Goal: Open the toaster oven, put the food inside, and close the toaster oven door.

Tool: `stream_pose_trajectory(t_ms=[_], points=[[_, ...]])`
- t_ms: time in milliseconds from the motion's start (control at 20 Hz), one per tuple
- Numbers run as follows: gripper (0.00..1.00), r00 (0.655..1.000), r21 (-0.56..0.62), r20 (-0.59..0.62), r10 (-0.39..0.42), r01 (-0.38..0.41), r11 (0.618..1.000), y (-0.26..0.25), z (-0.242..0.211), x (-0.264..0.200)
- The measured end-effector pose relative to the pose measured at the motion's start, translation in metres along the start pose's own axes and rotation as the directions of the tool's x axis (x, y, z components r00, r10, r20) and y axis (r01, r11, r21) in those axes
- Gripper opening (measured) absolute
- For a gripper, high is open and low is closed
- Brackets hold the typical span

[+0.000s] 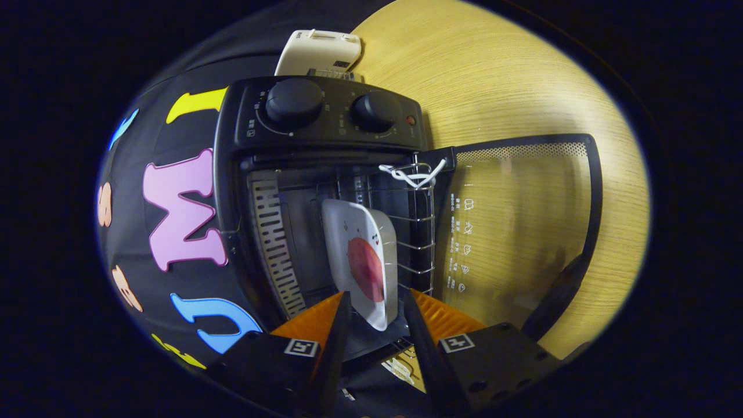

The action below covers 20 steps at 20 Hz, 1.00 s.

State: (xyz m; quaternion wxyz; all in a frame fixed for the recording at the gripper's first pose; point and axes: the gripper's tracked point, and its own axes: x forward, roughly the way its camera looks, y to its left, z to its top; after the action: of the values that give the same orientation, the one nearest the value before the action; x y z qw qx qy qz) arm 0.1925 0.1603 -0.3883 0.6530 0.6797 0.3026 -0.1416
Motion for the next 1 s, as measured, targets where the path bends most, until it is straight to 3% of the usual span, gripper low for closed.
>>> stream_pose_trajectory(t_ms=[100,200,450,600,650,700,850,900,1000], points=[[0.93,1.000,-0.075,-0.024,0.014,-0.016,0.997,-0.002,-0.007,-0.019],[0.96,0.997,-0.176,-0.038,0.063,-0.069,0.982,0.006,-0.011,-0.046],[0.98,0.995,-0.362,-0.095,0.044,-0.075,0.929,-0.002,-0.019,-0.098],[0.98,0.995,-0.506,-0.097,0.003,-0.052,0.861,-0.012,-0.019,-0.123],[0.98,0.997,-0.593,-0.075,-0.014,-0.033,0.805,-0.015,-0.016,-0.129],[0.98,0.998,-0.694,-0.046,-0.035,-0.007,0.720,-0.020,-0.014,-0.137],[0.98,0.994,-0.924,0.051,-0.092,0.082,0.373,-0.034,-0.006,-0.146],[0.98,0.992,-0.954,0.072,-0.100,0.098,0.283,-0.037,-0.005,-0.148],[0.98,0.984,-0.977,0.103,-0.143,0.127,0.171,-0.051,-0.005,-0.151]])
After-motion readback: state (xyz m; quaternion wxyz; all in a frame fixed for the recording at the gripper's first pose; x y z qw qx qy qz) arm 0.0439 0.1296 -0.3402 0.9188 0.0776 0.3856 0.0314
